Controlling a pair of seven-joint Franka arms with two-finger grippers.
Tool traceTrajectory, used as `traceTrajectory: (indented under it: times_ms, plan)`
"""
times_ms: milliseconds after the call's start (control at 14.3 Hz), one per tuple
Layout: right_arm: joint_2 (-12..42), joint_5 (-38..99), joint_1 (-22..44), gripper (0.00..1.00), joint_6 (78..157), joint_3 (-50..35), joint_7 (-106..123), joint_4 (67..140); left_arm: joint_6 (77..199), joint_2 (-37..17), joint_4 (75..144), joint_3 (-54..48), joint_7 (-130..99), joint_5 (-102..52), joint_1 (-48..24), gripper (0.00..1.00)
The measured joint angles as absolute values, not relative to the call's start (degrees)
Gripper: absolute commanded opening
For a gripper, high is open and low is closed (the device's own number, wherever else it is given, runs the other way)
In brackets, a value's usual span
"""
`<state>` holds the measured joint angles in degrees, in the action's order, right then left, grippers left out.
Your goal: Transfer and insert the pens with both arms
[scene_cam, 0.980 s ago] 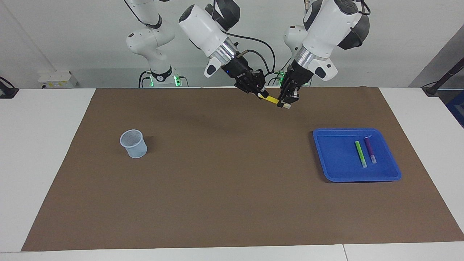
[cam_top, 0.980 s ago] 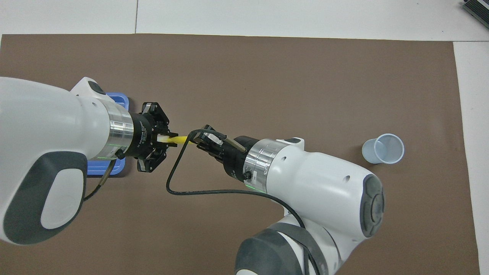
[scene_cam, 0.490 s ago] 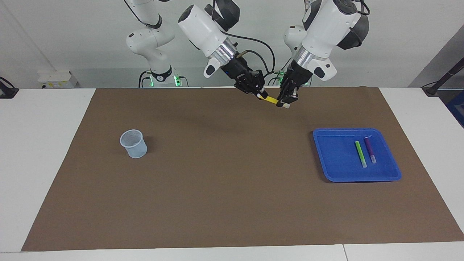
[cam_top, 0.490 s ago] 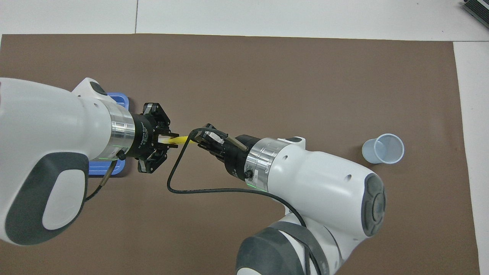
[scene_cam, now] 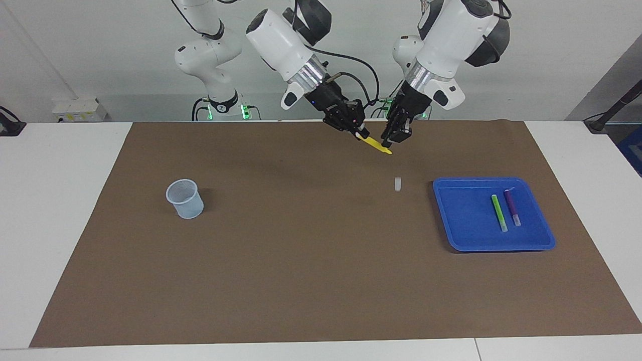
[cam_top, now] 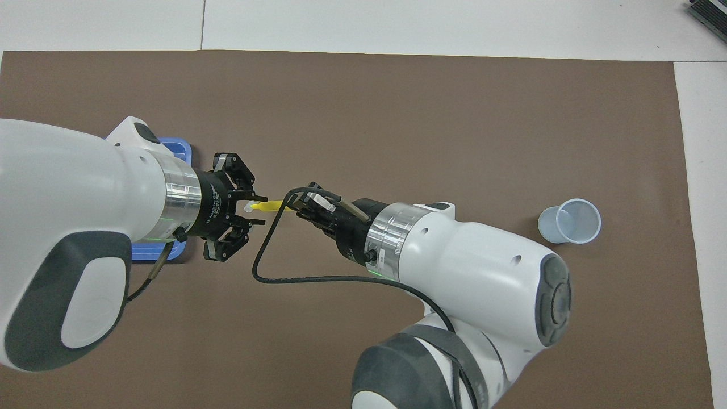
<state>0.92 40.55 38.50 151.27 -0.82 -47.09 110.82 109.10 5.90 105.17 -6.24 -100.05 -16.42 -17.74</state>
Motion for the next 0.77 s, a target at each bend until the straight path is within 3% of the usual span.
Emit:
traceTrajectory:
  times_ms: [560,770]
  plan:
    - [0.99,40.55,38.05,0.0,150.76,-0.82,-44.66,110.85,109.05,6.1,105.17,-6.24,-100.04,-16.42,-17.74,0.4]
    - [0.98,40.55,35.6,0.0,145.05,-0.81,-37.16,110.84,109.05,6.17,105.17,-6.24,-100.04,-16.42,-17.74,0.4]
